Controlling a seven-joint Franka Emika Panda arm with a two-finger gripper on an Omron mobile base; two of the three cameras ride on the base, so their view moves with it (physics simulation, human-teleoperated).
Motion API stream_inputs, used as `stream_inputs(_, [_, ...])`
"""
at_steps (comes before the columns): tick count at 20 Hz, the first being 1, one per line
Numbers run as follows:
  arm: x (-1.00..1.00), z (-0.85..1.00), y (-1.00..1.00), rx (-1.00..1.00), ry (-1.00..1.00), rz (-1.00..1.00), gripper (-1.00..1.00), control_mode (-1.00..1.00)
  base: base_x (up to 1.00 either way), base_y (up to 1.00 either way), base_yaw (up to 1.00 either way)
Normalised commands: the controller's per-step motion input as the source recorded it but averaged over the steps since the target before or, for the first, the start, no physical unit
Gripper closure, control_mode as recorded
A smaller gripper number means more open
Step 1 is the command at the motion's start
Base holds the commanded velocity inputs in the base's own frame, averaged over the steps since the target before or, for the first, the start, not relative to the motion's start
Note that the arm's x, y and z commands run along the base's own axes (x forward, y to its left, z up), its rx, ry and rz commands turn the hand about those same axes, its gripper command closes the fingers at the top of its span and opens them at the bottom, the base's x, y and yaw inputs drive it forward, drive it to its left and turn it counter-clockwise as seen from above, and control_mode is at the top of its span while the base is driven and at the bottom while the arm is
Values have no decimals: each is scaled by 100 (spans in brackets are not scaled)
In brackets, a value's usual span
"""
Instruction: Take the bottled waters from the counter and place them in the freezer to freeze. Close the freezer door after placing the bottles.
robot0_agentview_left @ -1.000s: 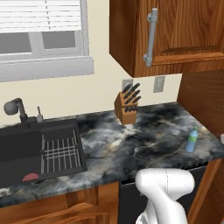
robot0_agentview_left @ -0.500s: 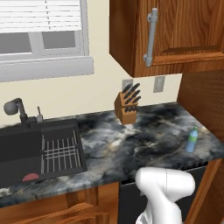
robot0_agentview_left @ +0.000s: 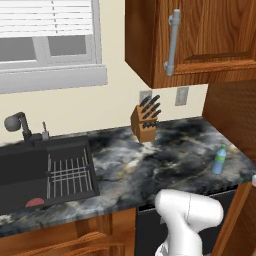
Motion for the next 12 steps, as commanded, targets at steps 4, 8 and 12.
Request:
stream_inputs(4, [30, -14, -6, -2, 0, 0, -100, -100, 0, 0, 0])
stream_inputs(8, [30, -27, -3, 0, -5, 0, -100, -100, 0, 0, 0])
stream_inputs(12, [24, -21, 0, 0, -7, 0, -100, -100, 0, 0, 0])
